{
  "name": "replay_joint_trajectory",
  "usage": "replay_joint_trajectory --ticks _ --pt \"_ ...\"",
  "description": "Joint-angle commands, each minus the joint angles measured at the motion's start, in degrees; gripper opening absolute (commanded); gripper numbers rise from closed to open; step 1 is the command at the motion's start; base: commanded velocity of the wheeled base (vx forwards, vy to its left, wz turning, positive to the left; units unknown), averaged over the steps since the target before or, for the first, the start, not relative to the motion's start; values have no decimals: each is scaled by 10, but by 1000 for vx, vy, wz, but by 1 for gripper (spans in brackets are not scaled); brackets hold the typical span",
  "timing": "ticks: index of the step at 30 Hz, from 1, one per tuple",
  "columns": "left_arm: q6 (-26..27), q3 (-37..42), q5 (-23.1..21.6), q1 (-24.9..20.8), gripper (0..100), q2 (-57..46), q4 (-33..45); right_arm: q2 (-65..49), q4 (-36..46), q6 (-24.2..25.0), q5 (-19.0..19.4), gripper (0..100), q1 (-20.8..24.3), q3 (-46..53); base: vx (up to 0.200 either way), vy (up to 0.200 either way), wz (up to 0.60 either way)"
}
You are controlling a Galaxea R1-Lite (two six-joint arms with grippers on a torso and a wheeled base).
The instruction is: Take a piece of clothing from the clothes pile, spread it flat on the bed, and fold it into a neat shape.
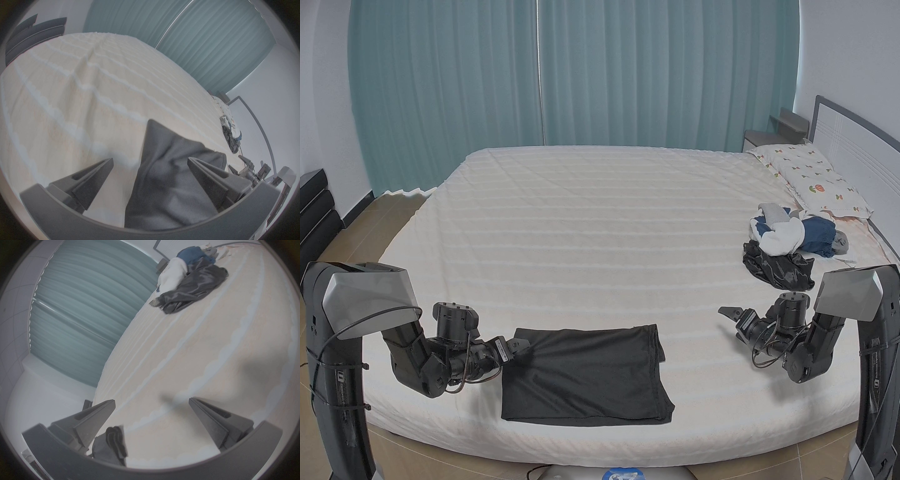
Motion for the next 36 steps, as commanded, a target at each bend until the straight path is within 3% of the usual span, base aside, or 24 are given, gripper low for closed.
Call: replay_joint_trajectory --ticks 1,8,15,16,19,26,36 --pt "-3 -38 7 -1 100 9 -4 -14 -12 -1 -1 100 37 27 0 0 0" --pt "-13 -116 40 -12 100 60 2 -17 -18 -17 -4 100 81 54 0 0 0" --pt "-13 -134 55 -21 100 79 -2 -15 -18 -23 -5 100 102 63 0 0 0" --pt "-13 -137 60 -22 0 83 -1 -12 -18 -24 -6 100 104 63 0 0 0" --pt "-13 -138 64 -22 0 83 -2 -11 -18 -24 -6 100 104 63 0 0 0" --pt "-80 -161 162 -22 0 80 -3 -12 -18 -25 -5 100 104 71 0 0 0" --pt "-93 -162 179 -10 0 83 -4 -20 -18 -26 -6 100 105 60 0 0 0"
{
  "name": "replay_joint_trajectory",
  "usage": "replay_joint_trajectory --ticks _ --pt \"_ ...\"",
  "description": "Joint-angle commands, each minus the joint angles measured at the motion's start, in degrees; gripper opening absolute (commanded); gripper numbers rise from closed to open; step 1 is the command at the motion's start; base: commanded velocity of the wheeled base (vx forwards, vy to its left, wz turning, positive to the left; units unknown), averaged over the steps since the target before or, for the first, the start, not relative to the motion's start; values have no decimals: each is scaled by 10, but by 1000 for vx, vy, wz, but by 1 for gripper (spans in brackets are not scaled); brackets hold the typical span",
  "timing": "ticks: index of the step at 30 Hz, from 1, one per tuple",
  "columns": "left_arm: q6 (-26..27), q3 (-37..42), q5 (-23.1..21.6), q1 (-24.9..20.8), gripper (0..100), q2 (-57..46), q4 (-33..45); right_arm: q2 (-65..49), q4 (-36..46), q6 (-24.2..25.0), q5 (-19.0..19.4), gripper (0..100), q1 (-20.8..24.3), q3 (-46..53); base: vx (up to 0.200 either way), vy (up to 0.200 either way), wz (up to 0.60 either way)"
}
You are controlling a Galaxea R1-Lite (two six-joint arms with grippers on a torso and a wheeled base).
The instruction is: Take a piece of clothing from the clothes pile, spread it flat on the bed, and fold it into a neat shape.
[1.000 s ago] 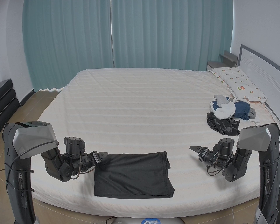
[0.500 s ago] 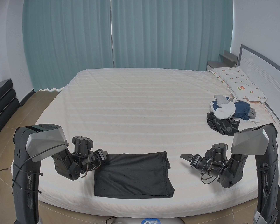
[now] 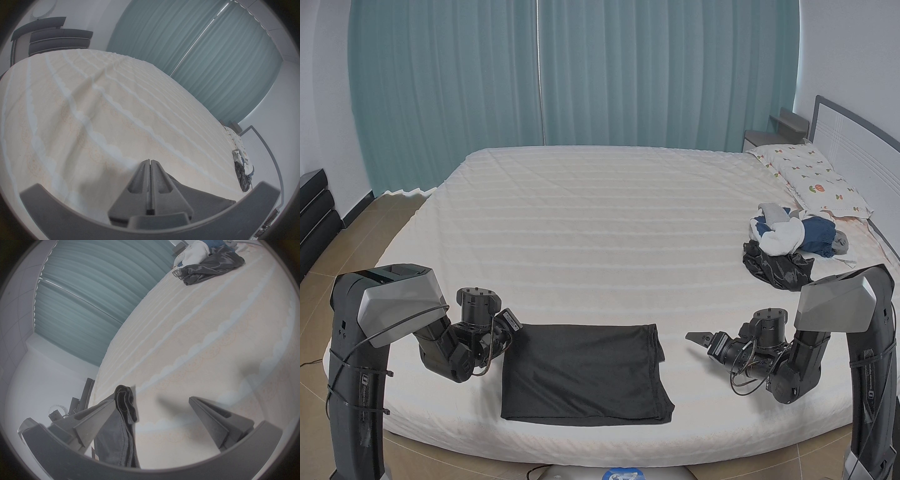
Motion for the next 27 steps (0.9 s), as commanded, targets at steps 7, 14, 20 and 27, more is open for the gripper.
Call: replay_joint_trajectory --ticks 7,14,20,27 --pt "-3 5 0 4 0 2 0 2 9 -10 -8 100 27 -42 0 0 0" --pt "-4 8 -2 3 0 2 0 2 51 -21 -9 100 54 -97 0 0 0" --pt "-4 11 -4 1 0 2 0 23 172 -34 -53 100 97 -225 0 0 0" --pt "-4 11 -4 1 0 3 0 75 214 -38 -108 100 132 -311 0 0 0"
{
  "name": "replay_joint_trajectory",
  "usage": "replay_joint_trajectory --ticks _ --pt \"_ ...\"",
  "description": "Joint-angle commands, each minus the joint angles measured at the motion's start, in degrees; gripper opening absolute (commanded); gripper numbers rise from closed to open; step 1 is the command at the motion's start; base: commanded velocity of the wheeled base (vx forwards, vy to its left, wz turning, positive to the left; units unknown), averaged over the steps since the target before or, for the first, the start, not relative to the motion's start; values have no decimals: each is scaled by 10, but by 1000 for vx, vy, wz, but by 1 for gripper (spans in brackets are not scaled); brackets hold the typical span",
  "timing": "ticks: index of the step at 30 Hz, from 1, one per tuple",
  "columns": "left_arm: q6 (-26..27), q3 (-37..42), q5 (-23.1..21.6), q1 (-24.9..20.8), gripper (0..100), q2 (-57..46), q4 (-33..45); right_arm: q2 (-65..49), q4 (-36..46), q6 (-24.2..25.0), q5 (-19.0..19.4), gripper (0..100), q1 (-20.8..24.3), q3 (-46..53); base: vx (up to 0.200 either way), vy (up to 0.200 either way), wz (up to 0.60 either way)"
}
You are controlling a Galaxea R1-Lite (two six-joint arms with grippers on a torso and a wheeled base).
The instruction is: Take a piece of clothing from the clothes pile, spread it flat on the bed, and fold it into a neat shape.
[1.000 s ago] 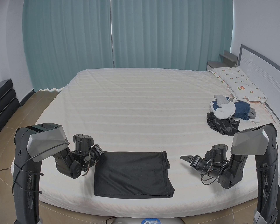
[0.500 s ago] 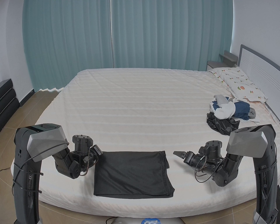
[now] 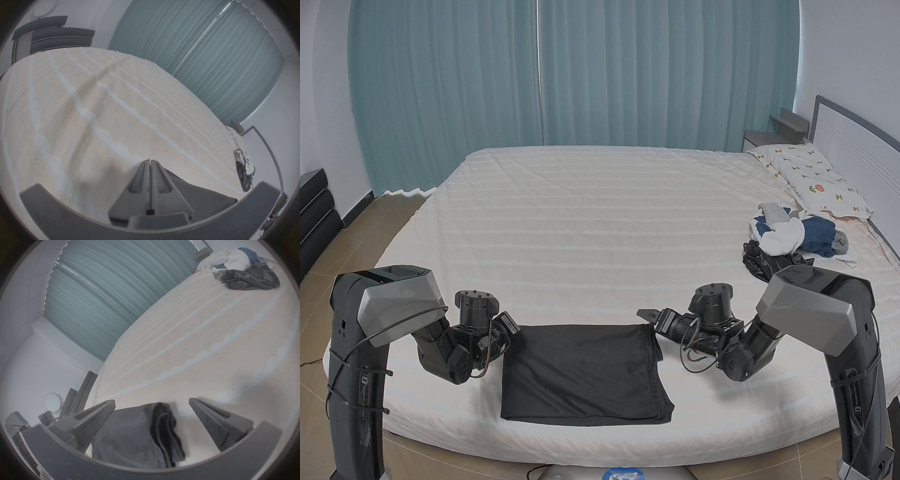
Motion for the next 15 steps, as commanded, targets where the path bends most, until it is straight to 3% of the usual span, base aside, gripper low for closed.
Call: replay_joint_trajectory --ticks 1,4,5,15 --pt "0 0 0 0 0 1 0 46 20 -4 -24 100 31 -53 0 0 0" --pt "0 0 0 0 0 1 1 48 21 -5 -24 100 31 -53 0 0 0" --pt "0 0 0 0 0 1 1 49 21 -5 -24 0 31 -53 0 0 0" --pt "0 0 1 0 0 4 1 54 13 -3 -42 0 25 -74 0 0 0"
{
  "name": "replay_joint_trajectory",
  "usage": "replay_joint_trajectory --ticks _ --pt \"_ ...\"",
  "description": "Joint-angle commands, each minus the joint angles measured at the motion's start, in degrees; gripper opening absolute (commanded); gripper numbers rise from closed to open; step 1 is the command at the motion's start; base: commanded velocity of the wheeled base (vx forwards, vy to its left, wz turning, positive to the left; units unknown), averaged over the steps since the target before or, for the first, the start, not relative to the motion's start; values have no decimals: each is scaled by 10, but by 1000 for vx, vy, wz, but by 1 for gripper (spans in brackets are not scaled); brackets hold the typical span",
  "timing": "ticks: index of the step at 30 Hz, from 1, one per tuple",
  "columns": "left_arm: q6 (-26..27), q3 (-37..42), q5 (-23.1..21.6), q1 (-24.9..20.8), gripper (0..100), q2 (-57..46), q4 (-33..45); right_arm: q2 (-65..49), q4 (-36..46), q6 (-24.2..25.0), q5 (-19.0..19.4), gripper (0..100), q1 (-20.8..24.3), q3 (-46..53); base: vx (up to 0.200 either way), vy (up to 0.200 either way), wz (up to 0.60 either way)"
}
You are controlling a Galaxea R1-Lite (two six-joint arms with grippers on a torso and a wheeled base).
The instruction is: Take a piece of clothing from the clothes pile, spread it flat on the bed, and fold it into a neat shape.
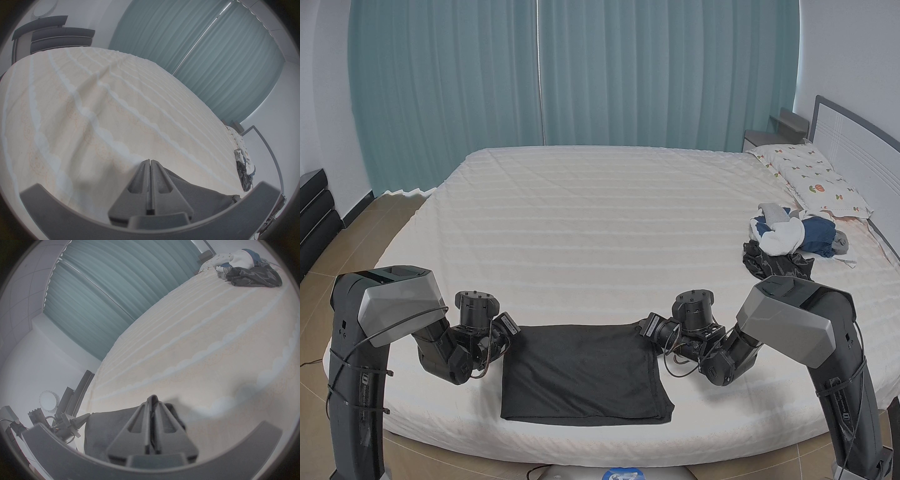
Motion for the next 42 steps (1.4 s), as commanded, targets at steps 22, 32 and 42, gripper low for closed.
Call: replay_joint_trajectory --ticks 22,32,42 --pt "4 -1 2 -3 100 9 0 15 -2 0 -10 100 -15 -8 0 0 0" --pt "-31 -1 8 5 100 3 0 -121 -8 0 42 100 -30 173 0 0 0" --pt "-48 28 0 25 100 -18 0 -139 -151 -41 162 100 -13 364 0 0 0"
